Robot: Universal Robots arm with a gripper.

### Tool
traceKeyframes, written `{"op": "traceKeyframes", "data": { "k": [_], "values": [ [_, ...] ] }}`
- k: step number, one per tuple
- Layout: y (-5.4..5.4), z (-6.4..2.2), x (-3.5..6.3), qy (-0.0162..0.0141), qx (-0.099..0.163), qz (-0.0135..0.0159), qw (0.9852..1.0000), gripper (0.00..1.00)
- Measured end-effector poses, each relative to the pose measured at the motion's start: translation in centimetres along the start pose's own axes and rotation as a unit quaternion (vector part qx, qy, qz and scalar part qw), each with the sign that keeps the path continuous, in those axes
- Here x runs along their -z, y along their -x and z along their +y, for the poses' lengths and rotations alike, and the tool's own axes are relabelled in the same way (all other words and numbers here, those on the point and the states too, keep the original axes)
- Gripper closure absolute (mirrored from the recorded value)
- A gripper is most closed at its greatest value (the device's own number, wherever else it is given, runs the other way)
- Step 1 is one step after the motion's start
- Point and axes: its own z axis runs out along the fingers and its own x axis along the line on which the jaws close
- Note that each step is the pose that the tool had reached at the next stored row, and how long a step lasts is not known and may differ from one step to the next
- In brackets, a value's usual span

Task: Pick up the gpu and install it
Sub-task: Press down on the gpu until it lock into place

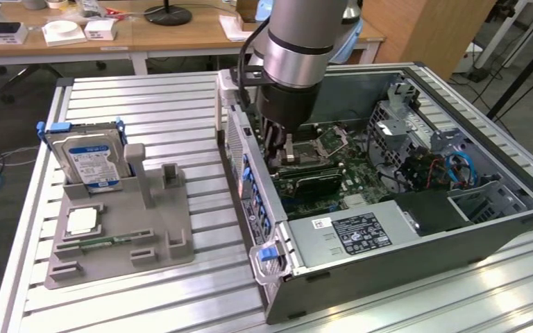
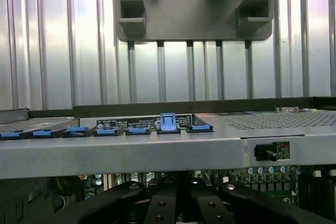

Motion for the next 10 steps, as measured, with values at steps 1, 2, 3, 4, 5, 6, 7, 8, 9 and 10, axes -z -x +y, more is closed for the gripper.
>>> {"op": "traceKeyframes", "data": {
  "k": [1,2,3,4,5,6,7,8,9,10],
  "values": [
    [0.0,0.07,0.0,-0.0001,-0.001,0.0001,1.0,0.89],
    [0.01,0.13,0.0,-0.0001,-0.001,-0.0002,1.0,0.89],
    [0.03,0.16,-0.01,0.0,-0.002,-0.0006,1.0,0.89],
    [0.04,0.18,0.0,0.0,-0.002,-0.0008,1.0,0.89],
    [0.05,0.18,0.0,0.0001,-0.002,-0.0009,1.0,0.89],
    [0.06,0.19,0.03,0.0,-0.002,-0.0011,1.0,0.89],
    [0.06,0.19,0.07,0.0,-0.002,-0.0011,1.0,0.89],
    [0.06,0.2,0.13,0.0001,-0.002,-0.0011,1.0,0.89],
    [0.06,0.2,0.19,0.0001,-0.002,-0.001,1.0,0.89],
    [0.06,0.2,0.25,0.0001,-0.002,-0.001,1.0,0.89]
  ]
}}
